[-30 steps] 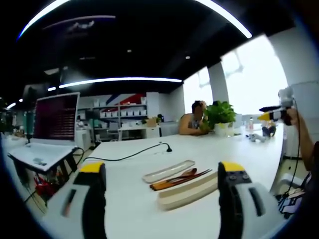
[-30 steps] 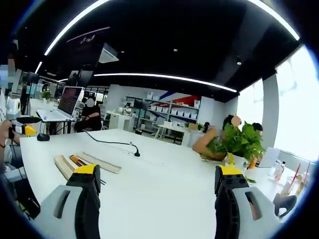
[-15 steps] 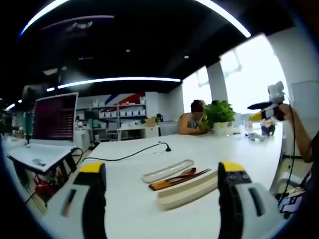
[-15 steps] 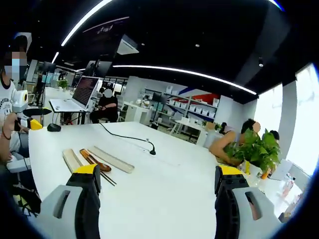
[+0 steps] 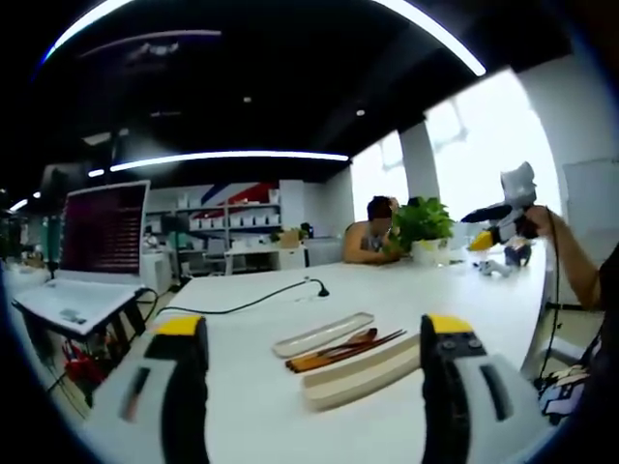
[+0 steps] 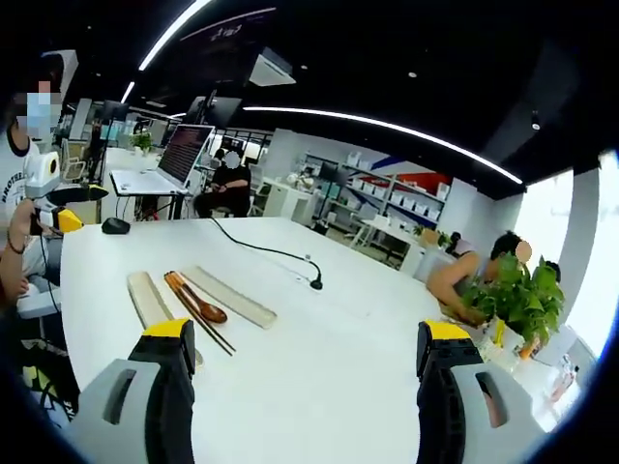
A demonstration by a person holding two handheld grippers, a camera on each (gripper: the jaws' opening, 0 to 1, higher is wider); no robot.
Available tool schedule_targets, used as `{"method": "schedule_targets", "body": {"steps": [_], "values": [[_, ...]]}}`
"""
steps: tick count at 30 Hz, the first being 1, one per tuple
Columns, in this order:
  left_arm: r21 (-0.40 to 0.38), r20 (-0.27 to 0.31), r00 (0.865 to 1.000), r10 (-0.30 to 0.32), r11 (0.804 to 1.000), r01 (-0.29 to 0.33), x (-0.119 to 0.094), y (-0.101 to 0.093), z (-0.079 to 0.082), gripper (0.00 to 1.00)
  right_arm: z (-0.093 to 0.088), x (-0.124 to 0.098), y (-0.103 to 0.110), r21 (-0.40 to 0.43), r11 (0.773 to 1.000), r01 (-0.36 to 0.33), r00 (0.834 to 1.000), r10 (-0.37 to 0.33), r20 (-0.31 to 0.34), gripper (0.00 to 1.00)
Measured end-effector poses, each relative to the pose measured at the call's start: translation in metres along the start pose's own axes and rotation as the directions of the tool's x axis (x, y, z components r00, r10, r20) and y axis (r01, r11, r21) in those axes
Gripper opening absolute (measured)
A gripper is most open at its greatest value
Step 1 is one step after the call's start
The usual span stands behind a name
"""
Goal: Arrange the utensils inside the cutlery case until each visible utensil rests in its matching compartment.
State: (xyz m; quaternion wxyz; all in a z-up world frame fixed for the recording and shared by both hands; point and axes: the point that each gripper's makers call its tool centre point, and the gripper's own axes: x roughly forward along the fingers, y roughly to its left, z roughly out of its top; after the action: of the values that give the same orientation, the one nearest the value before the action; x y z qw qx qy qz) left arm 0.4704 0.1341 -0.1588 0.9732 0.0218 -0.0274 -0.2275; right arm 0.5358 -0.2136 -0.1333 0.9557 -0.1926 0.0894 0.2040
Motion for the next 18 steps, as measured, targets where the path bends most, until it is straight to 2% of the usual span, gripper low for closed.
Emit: {"method": "schedule_targets", "body": {"steps": [1,12,18], "values": [[0.022,0.011,1.0,-0.008,1.0,0.007,0.001,-0.002,0.002,0.96,0.001,0.002,0.0,0.003,1.0,-0.003,1.0,0.003,0.003,0.99],[0.018,0.011,1.0,-0.026,1.0,0.026,0.009,0.001,0.007,0.92,-0.001,0.026,0.014,-0.009,0.999,-0.043,0.999,0.043,-0.008,0.99],[0.033,-0.008,0.997,-0.074,0.997,0.074,0.02,-0.003,0.012,0.88,-0.003,0.034,0.017,-0.029,0.998,-0.049,0.999,0.048,-0.017,0.99]]}}
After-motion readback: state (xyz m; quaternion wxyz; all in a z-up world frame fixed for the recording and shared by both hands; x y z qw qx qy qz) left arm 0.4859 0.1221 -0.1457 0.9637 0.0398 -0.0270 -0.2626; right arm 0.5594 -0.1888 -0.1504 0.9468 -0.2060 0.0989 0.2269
